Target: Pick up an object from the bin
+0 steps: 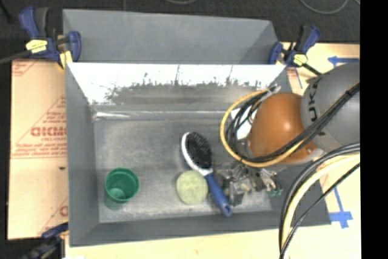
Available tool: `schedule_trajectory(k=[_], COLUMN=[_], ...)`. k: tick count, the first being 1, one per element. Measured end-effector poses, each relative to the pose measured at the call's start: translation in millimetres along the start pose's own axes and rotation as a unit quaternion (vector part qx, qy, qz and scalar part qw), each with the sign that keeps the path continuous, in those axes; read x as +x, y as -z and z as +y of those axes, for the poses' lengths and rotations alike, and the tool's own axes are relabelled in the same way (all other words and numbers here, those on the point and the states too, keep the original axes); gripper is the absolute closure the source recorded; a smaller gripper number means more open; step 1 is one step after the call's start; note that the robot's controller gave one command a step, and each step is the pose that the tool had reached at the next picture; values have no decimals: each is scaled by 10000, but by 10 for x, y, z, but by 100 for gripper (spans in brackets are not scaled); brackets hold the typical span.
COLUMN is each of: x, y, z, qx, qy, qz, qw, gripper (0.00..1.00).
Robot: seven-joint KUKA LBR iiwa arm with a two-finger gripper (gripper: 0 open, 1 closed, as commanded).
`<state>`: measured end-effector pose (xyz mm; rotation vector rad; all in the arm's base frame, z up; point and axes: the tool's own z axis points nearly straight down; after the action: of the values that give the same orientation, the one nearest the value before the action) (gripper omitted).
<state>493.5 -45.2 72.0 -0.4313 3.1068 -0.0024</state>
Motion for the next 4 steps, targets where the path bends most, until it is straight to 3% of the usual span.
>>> schedule_trajectory(k=[1,2,3,4], x=[2,-2,-169,-313], y=[1349,1574,1517,1284], z=[-217,-254,-333,76], qx=[-12,-11,22,-4], qy=[-121,-137,257,406], qz=[30,27,-38,20], qw=[9999,9999,9997,9992], gripper=[0,0,0,0])
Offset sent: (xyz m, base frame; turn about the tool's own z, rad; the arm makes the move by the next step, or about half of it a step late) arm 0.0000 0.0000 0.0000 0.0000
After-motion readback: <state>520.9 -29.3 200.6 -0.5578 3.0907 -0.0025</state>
